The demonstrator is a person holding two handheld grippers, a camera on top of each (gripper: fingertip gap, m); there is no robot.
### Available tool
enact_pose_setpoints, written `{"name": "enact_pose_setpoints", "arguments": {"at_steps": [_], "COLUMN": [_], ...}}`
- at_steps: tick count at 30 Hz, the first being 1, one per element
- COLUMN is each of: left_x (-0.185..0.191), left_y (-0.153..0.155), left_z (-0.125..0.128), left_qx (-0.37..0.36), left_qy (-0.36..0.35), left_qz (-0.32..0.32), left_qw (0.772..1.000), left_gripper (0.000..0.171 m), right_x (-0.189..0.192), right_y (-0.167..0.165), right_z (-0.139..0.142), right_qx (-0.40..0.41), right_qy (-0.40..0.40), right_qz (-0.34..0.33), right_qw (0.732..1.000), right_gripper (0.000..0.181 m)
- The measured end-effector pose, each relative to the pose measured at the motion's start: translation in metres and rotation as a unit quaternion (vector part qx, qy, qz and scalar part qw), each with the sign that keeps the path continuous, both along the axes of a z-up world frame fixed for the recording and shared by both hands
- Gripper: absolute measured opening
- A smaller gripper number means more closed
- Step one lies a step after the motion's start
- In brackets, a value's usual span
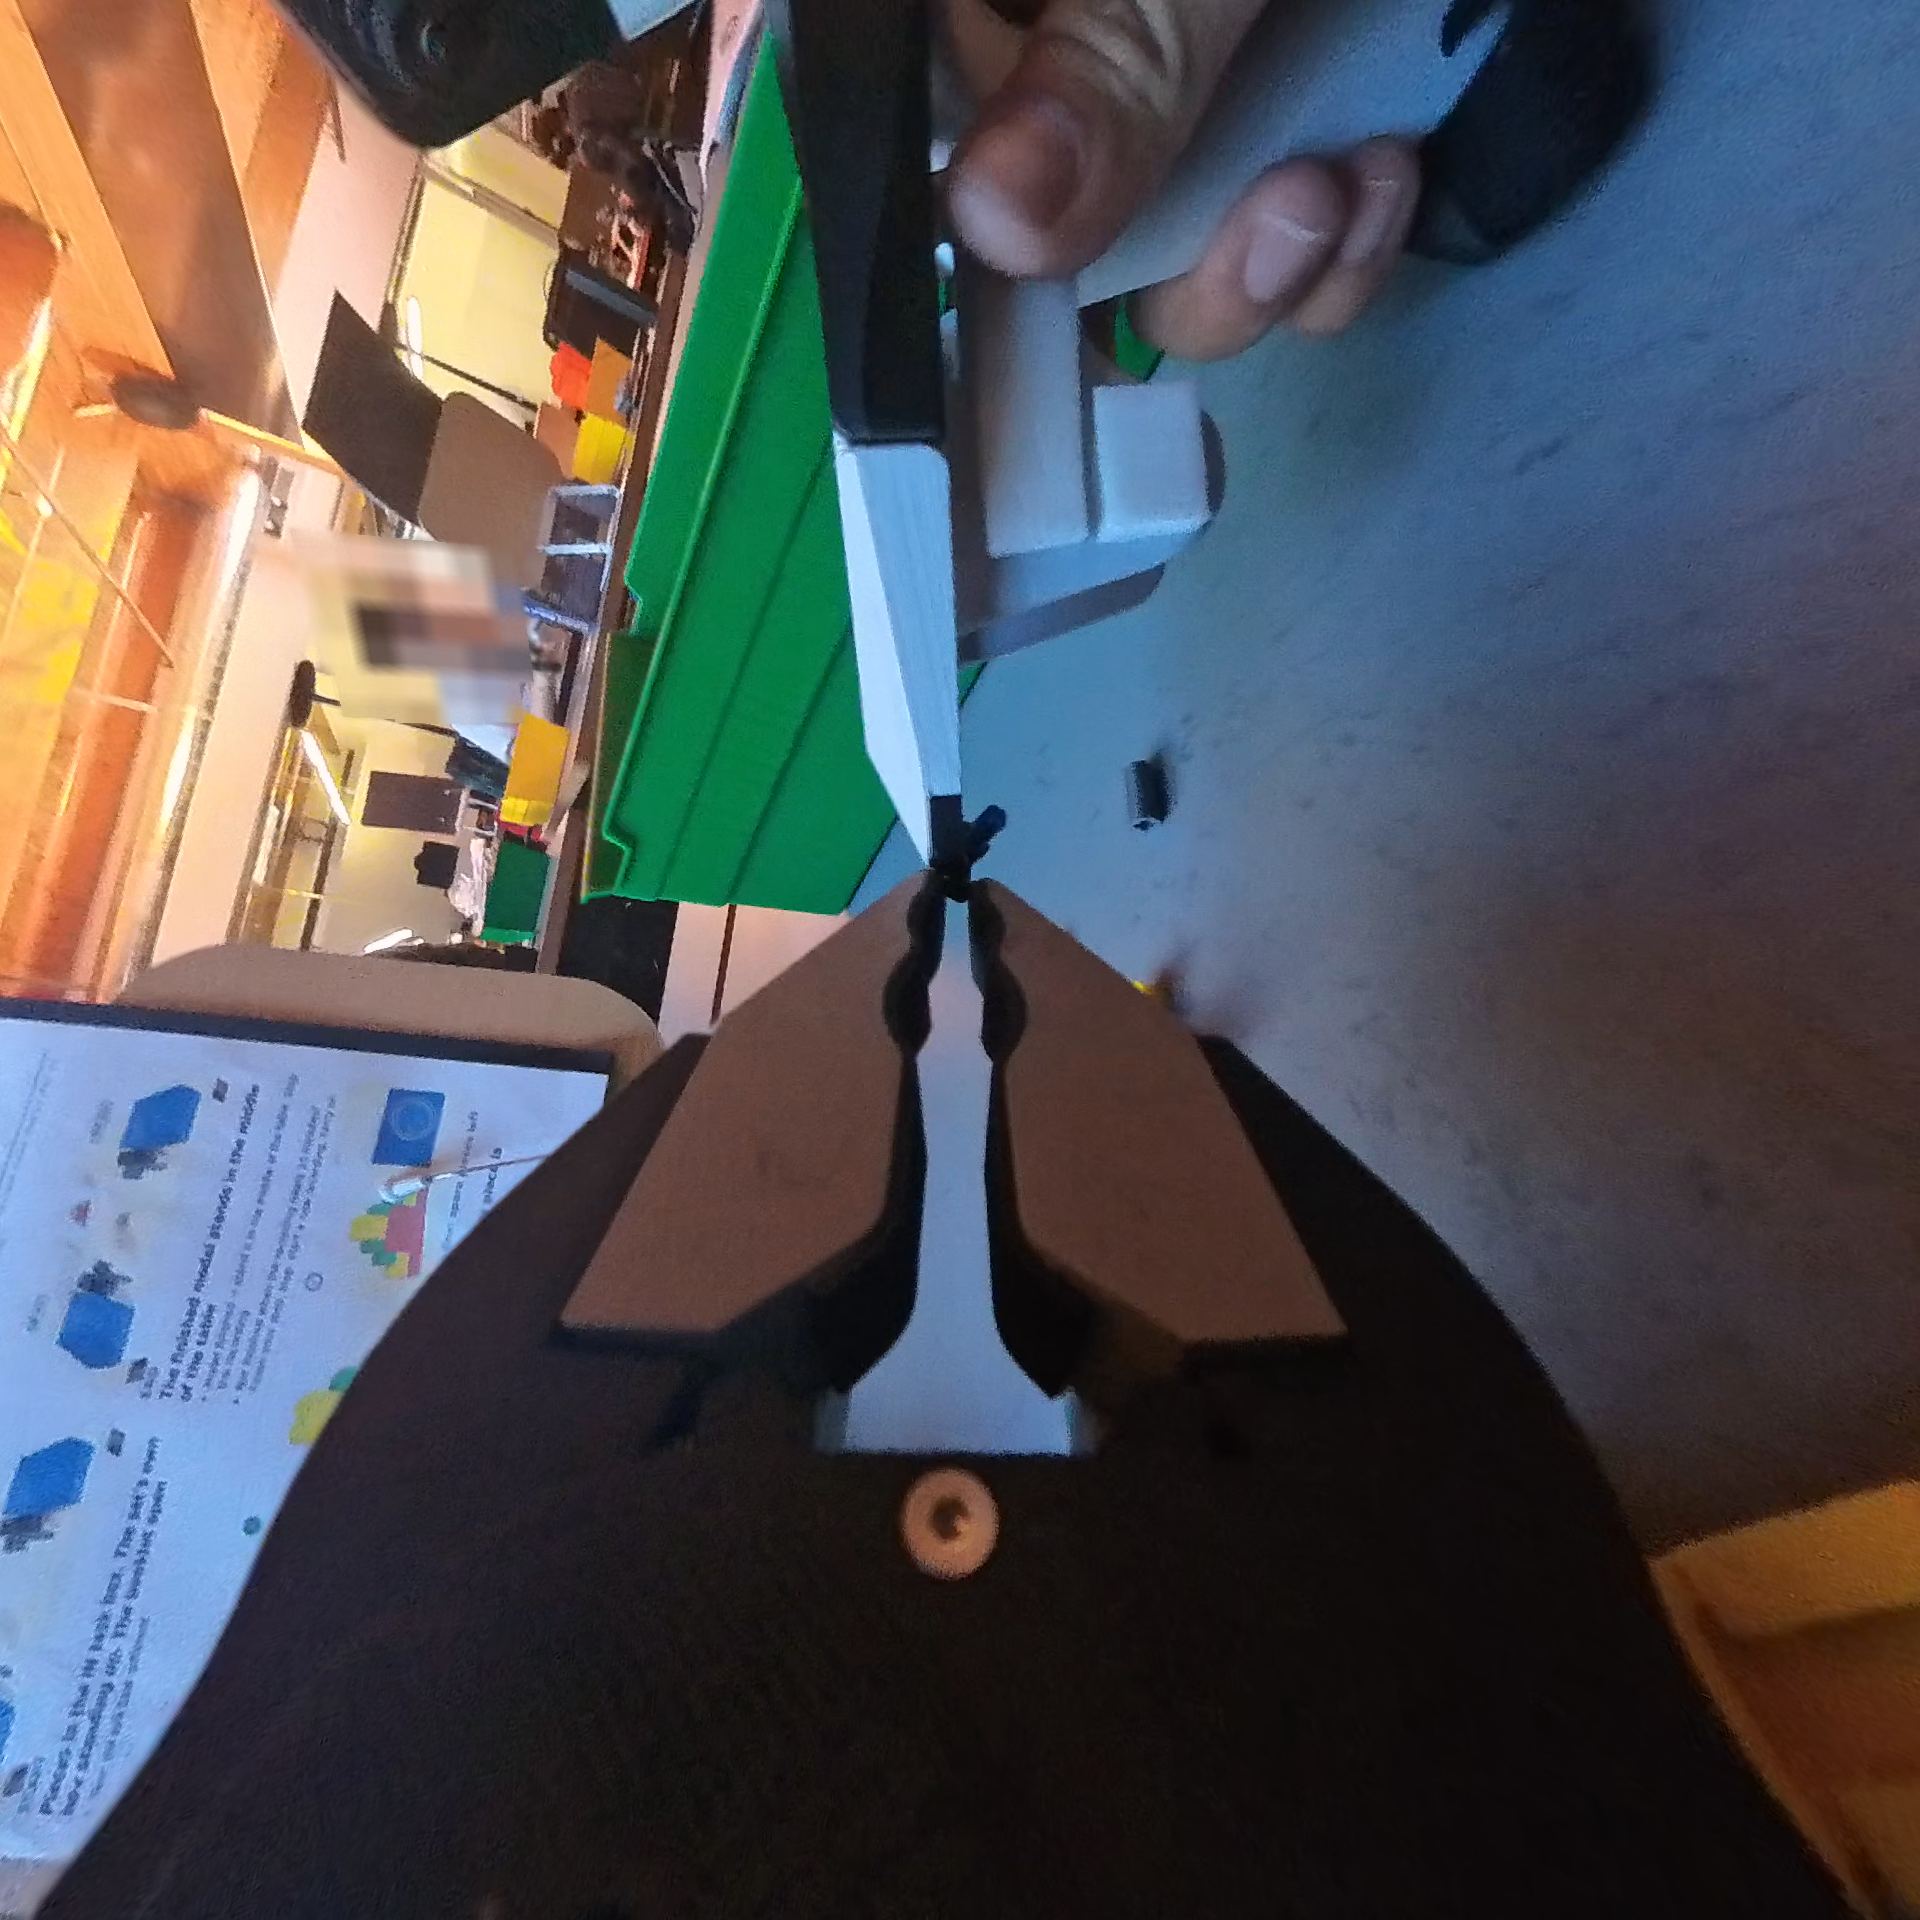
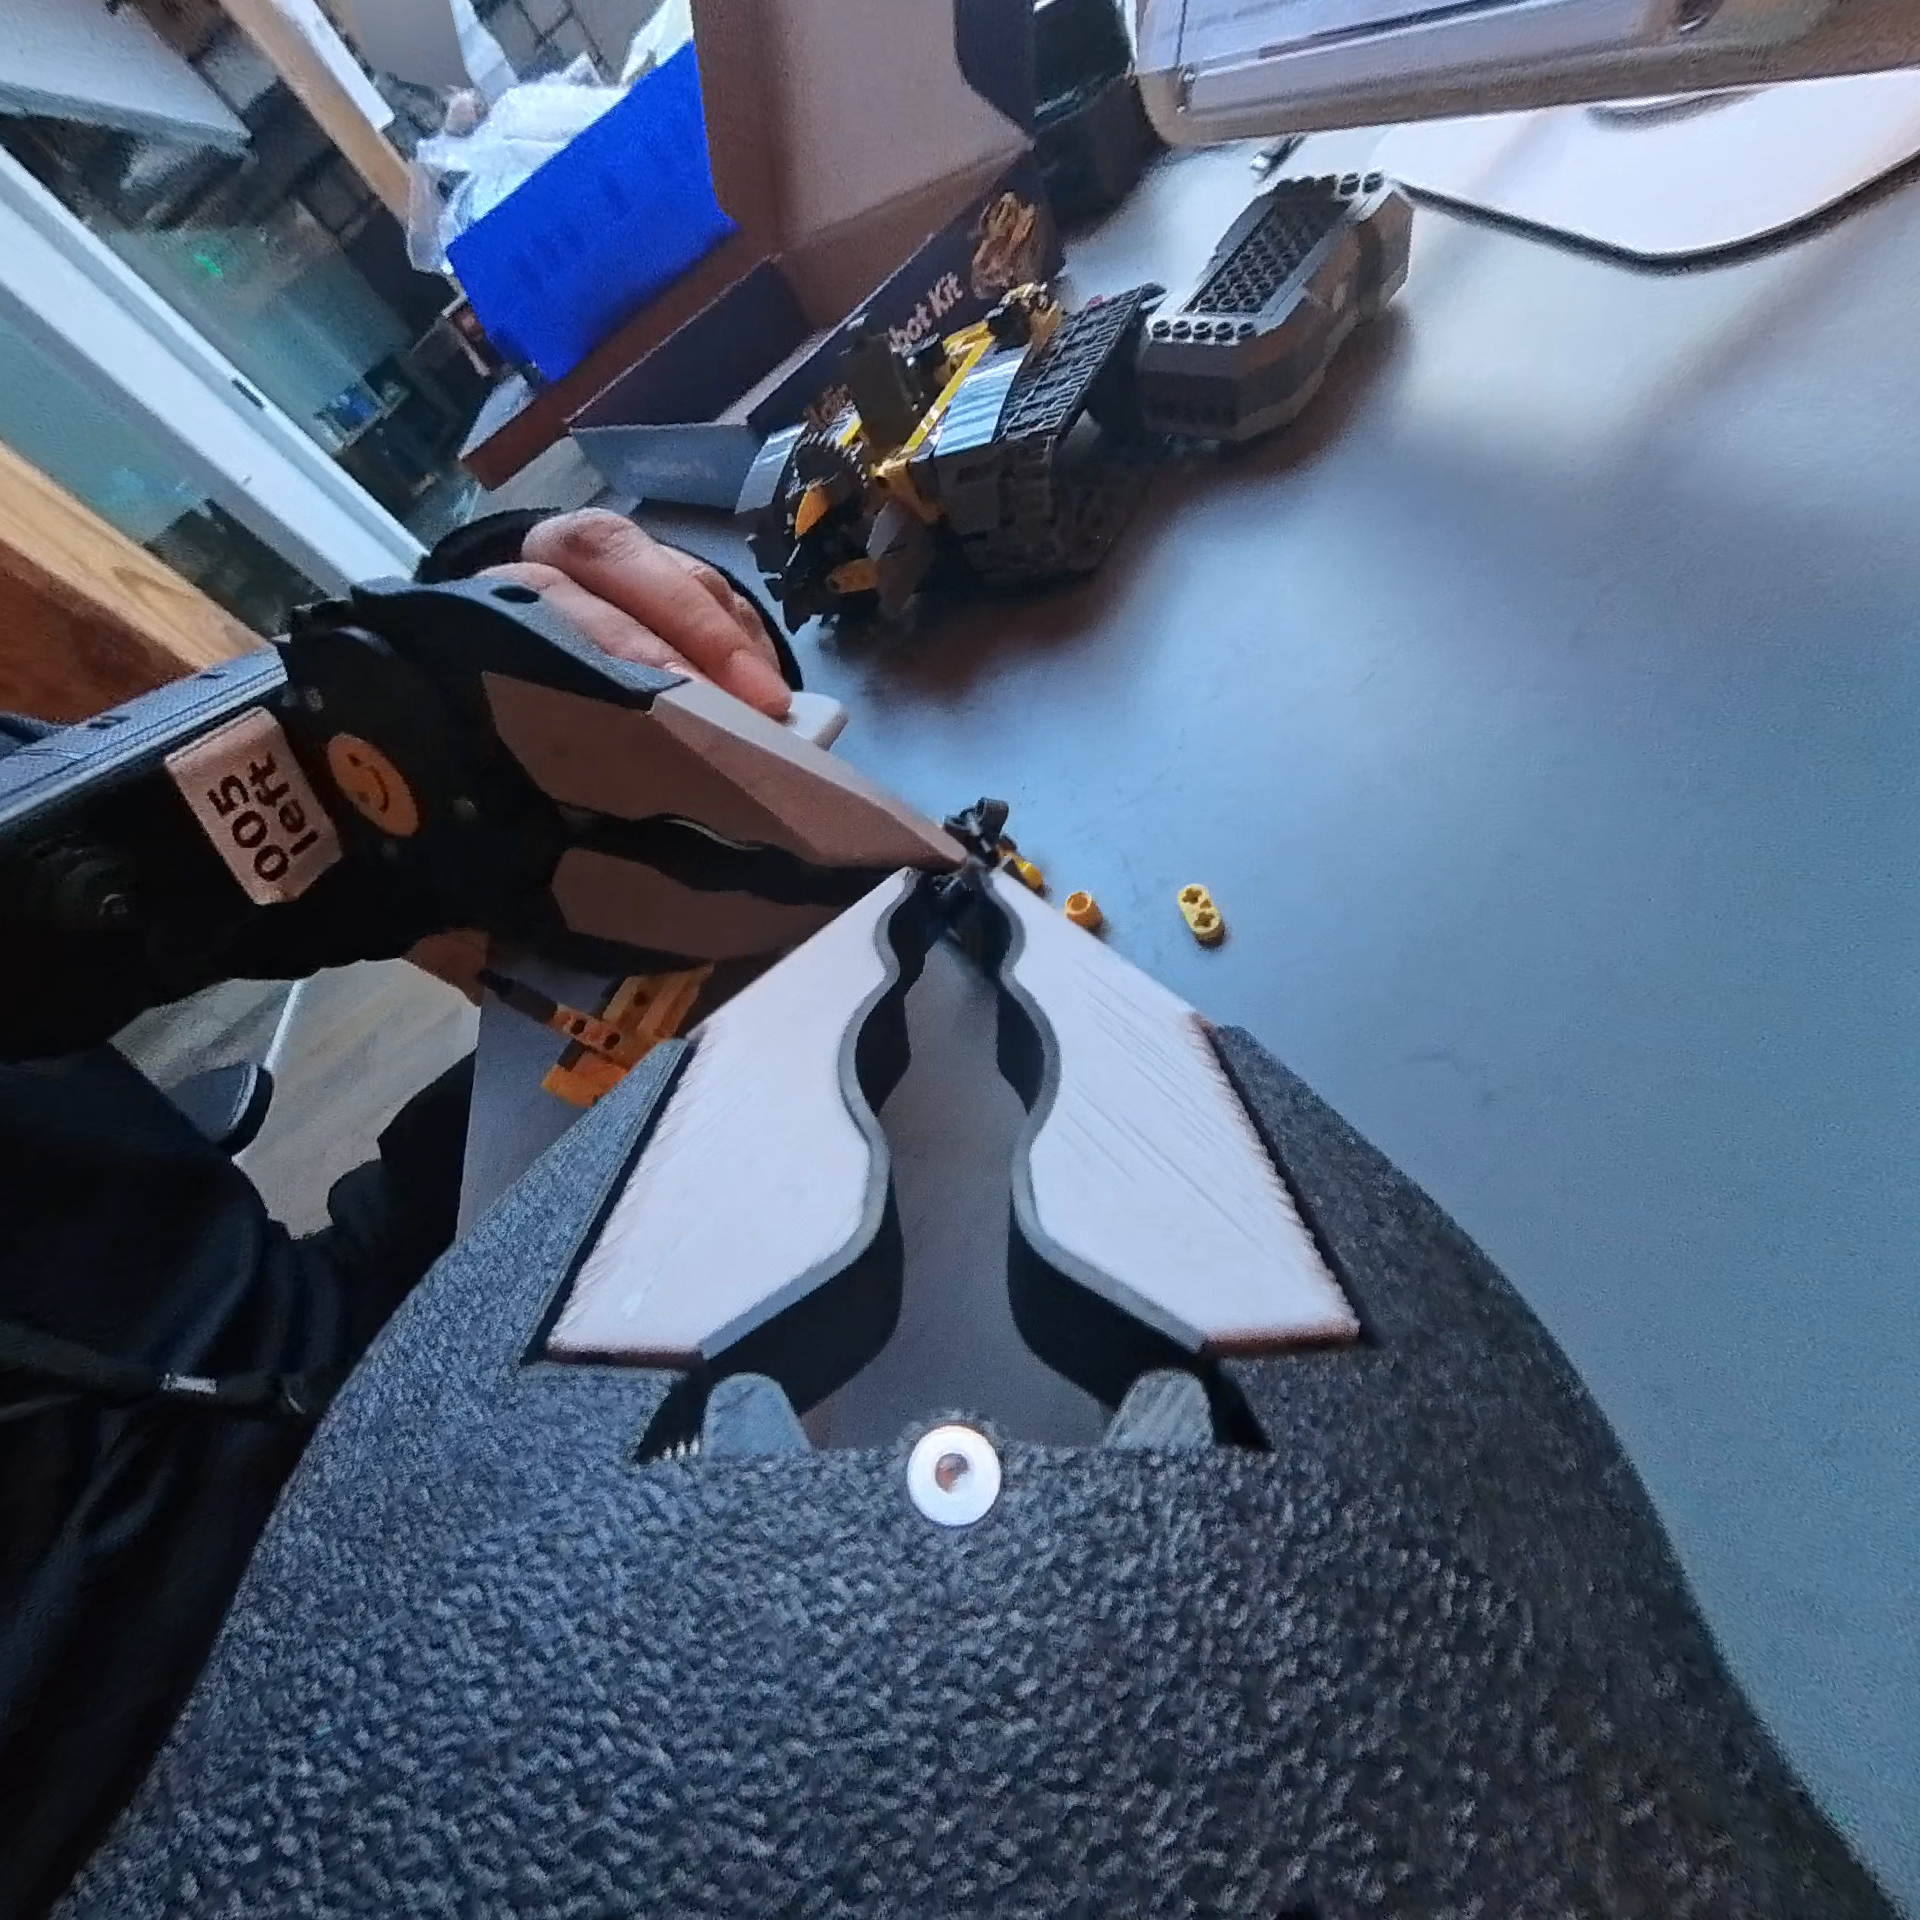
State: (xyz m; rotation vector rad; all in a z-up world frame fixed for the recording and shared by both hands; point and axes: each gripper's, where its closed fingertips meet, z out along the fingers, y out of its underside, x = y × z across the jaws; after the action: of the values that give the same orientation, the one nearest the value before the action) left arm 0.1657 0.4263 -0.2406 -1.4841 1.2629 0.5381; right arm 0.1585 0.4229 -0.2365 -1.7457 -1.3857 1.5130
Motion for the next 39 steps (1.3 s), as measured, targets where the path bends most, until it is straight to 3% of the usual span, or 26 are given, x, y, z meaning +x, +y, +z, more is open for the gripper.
{"name": "enact_pose_setpoints", "arguments": {"at_steps": [5,14,18,21,27,34,39], "left_x": [-0.003,-0.009,-0.006,-0.004,-0.005,-0.007,-0.005], "left_y": [0.002,0.003,0.0,-0.001,0.0,0.003,0.002], "left_z": [0.004,0.022,0.027,0.03,0.023,0.003,0.002], "left_qx": [-0.034,0.053,0.083,0.092,0.044,-0.036,-0.098], "left_qy": [-0.067,-0.007,0.02,0.024,-0.027,-0.067,-0.162], "left_qz": [0.015,0.015,0.009,0.002,0.008,0.026,0.027], "left_qw": [0.997,0.998,0.996,0.995,0.999,0.997,0.982], "left_gripper": [0.001,0.001,0.001,0.001,0.001,0.006,0.008], "right_x": [-0.003,0.002,0.001,0.002,0.004,0.002,0.0], "right_y": [0.002,0.0,-0.006,-0.008,-0.004,0.001,0.002], "right_z": [0.005,0.018,0.017,0.019,0.018,0.007,0.005], "right_qx": [-0.007,0.001,0.0,0.001,0.023,0.112,0.181], "right_qy": [0.016,0.054,0.054,0.058,0.056,0.018,0.01], "right_qz": [-0.014,-0.006,0.01,0.017,0.004,-0.026,-0.037], "right_qw": [1.0,0.999,0.999,0.998,0.998,0.993,0.983], "right_gripper": [0.007,0.017,0.003,0.003,0.001,0.002,0.001]}}
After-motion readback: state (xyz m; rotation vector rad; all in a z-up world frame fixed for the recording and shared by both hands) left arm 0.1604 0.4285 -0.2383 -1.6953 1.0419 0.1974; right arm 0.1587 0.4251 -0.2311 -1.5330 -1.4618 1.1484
